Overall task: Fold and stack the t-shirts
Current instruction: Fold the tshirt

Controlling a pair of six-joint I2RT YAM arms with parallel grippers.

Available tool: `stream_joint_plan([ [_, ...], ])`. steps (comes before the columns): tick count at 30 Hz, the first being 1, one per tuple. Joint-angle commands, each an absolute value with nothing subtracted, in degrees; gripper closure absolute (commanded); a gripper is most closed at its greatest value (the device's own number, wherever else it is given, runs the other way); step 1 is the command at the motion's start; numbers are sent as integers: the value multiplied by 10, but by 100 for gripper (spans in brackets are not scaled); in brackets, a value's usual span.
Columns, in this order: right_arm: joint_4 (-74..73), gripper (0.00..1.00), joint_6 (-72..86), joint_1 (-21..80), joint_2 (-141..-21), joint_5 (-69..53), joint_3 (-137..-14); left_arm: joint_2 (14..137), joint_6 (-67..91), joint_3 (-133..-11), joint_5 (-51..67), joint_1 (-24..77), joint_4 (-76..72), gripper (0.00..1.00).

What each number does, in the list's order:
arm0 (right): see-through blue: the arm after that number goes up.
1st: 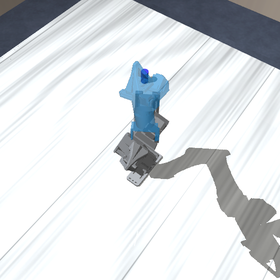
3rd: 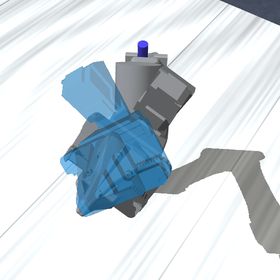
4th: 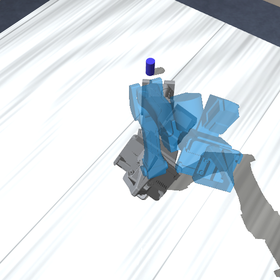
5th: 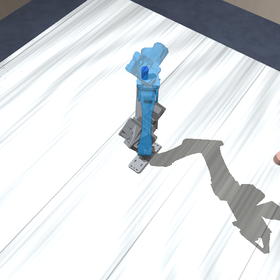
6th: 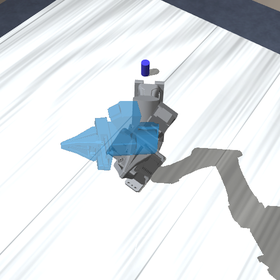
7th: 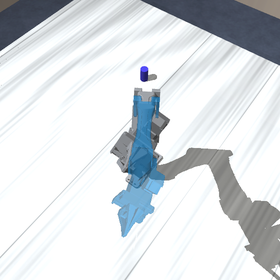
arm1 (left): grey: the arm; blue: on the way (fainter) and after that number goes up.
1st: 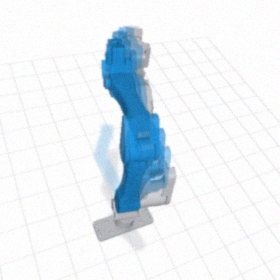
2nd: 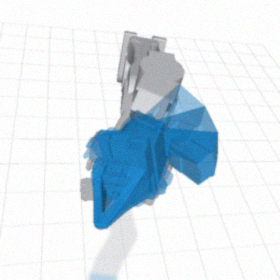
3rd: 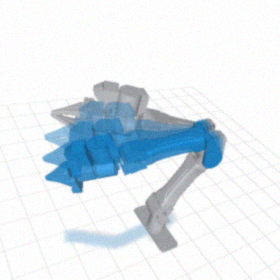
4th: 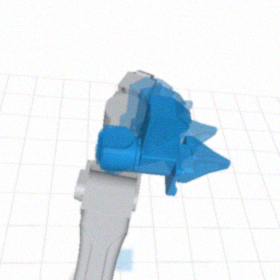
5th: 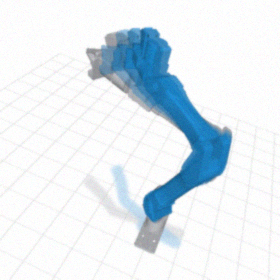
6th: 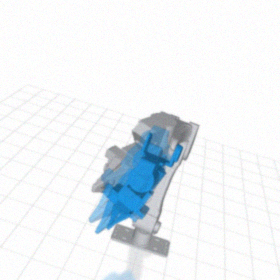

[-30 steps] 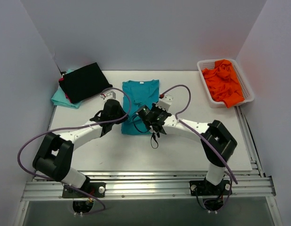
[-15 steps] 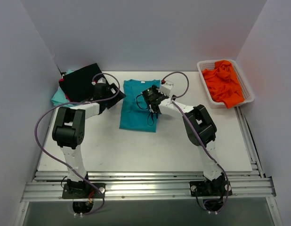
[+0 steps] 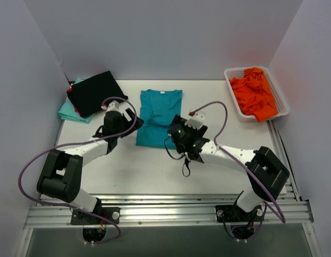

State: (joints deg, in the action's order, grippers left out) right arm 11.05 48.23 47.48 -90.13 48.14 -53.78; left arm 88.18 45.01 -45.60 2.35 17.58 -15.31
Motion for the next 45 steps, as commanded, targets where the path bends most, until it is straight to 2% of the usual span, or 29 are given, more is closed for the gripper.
stream_joint_plan([
  [1,191,0,473,522,-872,478,-449,848,467,-395,-11,206,-194,6],
  [5,317,0,490,528,-867,401,-350,829,483,-344,-27,225,-224,6],
  [8,360,0,496,538,-872,390,-315,824,490,-317,-55,245,-237,6],
  [24,375,0,492,570,-868,400,-296,896,512,-269,-79,274,-305,6],
  [37,451,1,469,544,-1015,357,-352,921,517,-270,-76,277,-323,6],
  [45,549,11,463,475,-1102,269,-352,918,510,-272,-80,277,-316,6],
])
